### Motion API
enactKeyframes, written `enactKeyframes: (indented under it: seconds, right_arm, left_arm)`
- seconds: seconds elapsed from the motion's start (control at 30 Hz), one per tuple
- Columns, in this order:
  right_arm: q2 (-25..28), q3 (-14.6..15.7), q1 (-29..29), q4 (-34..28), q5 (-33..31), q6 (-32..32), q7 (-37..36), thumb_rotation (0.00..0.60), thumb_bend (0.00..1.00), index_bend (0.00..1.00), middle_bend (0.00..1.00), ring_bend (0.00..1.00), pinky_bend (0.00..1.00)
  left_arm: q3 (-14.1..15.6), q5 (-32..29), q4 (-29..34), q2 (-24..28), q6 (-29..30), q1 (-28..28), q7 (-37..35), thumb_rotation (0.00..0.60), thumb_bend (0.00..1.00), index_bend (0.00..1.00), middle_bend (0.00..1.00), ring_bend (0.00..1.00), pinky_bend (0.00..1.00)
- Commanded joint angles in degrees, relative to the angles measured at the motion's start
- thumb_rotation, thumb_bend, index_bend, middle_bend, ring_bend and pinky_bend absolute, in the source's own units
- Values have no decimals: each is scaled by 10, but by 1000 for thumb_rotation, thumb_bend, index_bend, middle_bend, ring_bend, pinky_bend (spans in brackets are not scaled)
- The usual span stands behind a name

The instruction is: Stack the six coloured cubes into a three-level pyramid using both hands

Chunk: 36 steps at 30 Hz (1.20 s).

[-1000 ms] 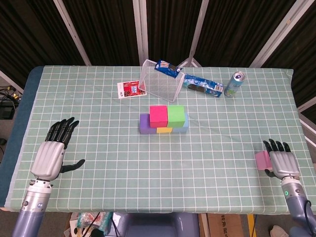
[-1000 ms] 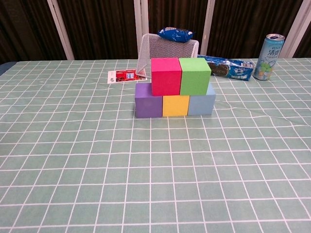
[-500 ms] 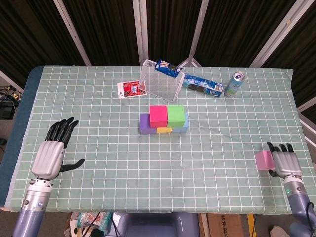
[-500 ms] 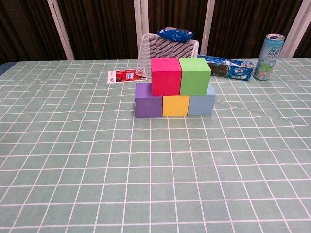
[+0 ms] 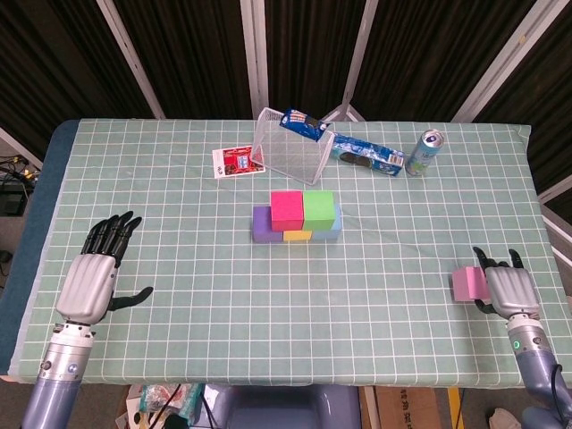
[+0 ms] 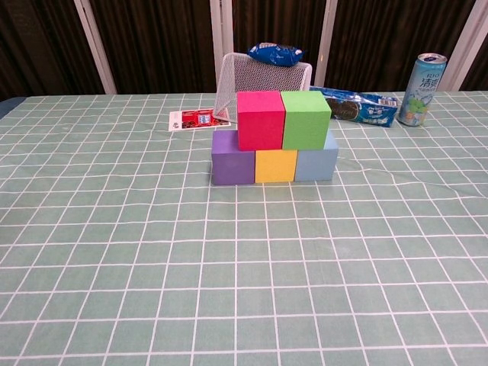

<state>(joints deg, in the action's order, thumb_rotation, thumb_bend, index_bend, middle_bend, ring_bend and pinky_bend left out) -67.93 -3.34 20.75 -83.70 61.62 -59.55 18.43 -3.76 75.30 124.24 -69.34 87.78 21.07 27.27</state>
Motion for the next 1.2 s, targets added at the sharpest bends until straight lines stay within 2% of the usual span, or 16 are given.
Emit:
enactKeyframes:
  seconds: [0.03, 0.17, 0.27, 0.43, 0.5, 0.6, 0.73, 1.07, 1.2]
  right_arm:
    - [41, -23, 13, -68, -8, -13, 24, 600, 282, 29, 454, 334, 0]
    - [98, -56, 43, -156, -39, -19, 82, 600, 282, 29, 454, 333, 0]
    - [141, -83, 75, -234, -93, -25, 148, 600, 282, 29, 454, 333, 0]
    - [178, -127, 131, -325, -159, -47, 235, 600, 282, 29, 454, 334, 0]
    - [190, -152, 179, -370, -219, -61, 301, 600, 282, 30, 454, 334, 0]
    - [183, -179, 254, -405, -321, -85, 383, 600, 282, 29, 454, 334, 0]
    - [144, -204, 355, -410, -445, -120, 464, 600, 282, 29, 454, 334, 0]
    - [7, -213, 523, -330, -603, -197, 579, 600, 282, 29, 454, 334, 0]
    - [-49, -236, 574, -280, -677, -224, 600, 600, 282, 29, 454, 334, 0]
  left_arm:
    - [-3, -3, 1, 3, -3, -1, -3, 600, 85, 0, 19, 0, 48]
    - [-10, -12, 5, 13, -10, -3, -14, 600, 85, 0, 19, 0, 48]
    - [-15, -20, 8, 23, -17, -5, -22, 600, 85, 0, 19, 0, 48]
    - [-22, -25, 10, 35, -19, -7, -30, 600, 86, 0, 19, 0, 48]
    - [-27, -26, 9, 43, -20, -8, -35, 600, 85, 0, 19, 0, 48]
    - [-31, -27, 7, 51, -23, -10, -43, 600, 85, 0, 19, 0, 48]
    - [-38, -34, 10, 67, -32, -12, -63, 600, 86, 0, 19, 0, 48]
    - [-54, -56, -1, 98, -48, -16, -104, 600, 85, 0, 19, 0, 48]
    - [-54, -59, -2, 104, -59, -17, -114, 600, 85, 0, 19, 0, 48]
